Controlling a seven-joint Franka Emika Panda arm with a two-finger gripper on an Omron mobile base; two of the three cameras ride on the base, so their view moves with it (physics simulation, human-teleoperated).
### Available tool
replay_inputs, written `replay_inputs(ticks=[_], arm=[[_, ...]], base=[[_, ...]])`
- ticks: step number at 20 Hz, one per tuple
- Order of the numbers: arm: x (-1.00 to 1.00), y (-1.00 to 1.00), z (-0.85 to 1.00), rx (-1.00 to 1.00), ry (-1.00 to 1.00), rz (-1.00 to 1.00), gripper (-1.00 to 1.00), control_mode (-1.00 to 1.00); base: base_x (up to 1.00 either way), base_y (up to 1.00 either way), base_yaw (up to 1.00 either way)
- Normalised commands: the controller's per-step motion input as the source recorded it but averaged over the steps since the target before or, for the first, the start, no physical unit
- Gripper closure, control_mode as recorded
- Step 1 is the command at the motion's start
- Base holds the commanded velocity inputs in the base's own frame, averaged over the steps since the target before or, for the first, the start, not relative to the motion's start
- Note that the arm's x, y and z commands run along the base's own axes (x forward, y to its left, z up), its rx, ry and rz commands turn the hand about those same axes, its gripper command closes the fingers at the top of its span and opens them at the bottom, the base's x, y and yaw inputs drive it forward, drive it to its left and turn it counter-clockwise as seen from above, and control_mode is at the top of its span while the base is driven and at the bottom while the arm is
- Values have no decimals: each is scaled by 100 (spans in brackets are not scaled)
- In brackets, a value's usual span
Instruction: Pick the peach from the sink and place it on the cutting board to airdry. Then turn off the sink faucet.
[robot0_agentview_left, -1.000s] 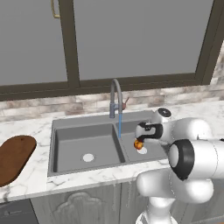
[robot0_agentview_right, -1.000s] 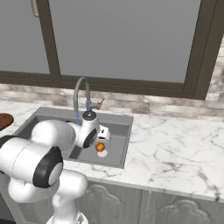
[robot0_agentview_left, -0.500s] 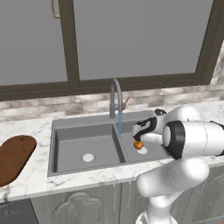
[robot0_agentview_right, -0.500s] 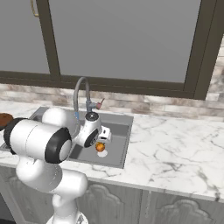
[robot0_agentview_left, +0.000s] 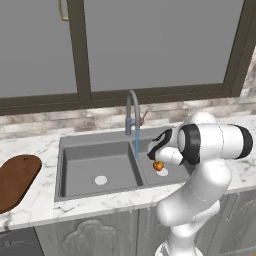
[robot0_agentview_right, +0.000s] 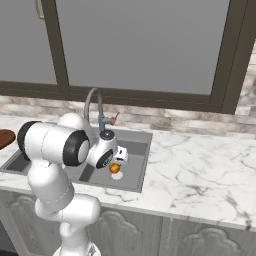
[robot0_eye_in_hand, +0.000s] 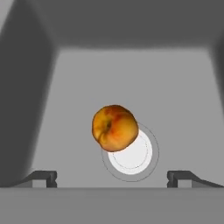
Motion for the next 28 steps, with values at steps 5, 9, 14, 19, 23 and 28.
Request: replay_inputs(ticks=[5, 9, 14, 19, 23, 28], arm=[[20, 0, -21, 0, 0, 0, -100, -100], [22, 0, -20, 0, 1, 0, -100, -100], [22, 0, -21, 0, 1, 0, -100, -100], [15, 0, -23, 0, 3, 0, -100, -100], [13, 0, -25, 0, 4, 0, -100, -100], [15, 0, -23, 0, 4, 0, -100, -100]], base=[[0, 0, 0], [0, 0, 0], [0, 0, 0], [0, 0, 0], [0, 0, 0], [0, 0, 0]])
